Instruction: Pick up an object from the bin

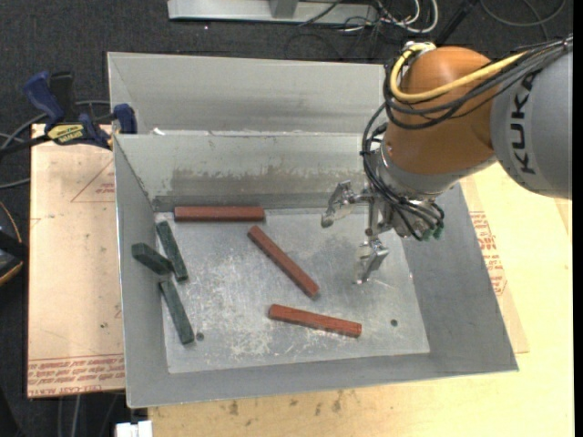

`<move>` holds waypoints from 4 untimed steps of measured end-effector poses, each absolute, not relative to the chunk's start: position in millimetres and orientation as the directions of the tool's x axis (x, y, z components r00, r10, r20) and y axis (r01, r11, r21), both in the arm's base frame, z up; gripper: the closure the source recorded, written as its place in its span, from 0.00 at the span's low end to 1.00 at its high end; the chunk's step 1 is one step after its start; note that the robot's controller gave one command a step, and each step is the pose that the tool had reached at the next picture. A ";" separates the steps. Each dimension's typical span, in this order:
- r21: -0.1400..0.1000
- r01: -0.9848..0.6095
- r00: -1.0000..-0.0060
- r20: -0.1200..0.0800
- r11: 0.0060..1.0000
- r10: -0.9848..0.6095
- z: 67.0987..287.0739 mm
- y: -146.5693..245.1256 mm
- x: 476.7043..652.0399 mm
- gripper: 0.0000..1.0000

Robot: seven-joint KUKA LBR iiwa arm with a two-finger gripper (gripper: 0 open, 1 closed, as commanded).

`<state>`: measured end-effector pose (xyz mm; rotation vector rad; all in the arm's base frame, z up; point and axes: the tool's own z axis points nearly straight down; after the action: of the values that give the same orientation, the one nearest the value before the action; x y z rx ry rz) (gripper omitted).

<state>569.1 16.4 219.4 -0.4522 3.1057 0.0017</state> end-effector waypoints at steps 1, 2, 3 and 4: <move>0.001 -0.285 -0.958 -0.003 0.958 -0.285 219.4 16.3 569.1 0.00; -0.002 -0.343 -0.939 -0.008 0.939 -0.343 188.8 20.3 552.3 0.00; 0.001 -0.226 -0.974 -0.008 0.974 -0.226 75.7 19.4 500.9 1.00; 0.001 -0.227 -0.974 -0.008 0.974 -0.226 75.7 19.4 500.9 1.00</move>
Offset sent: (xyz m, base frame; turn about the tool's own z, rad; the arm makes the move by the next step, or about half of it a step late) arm -0.0831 0.0199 -0.1494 -0.2839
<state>500.9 19.4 75.7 -0.3573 3.1136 0.0029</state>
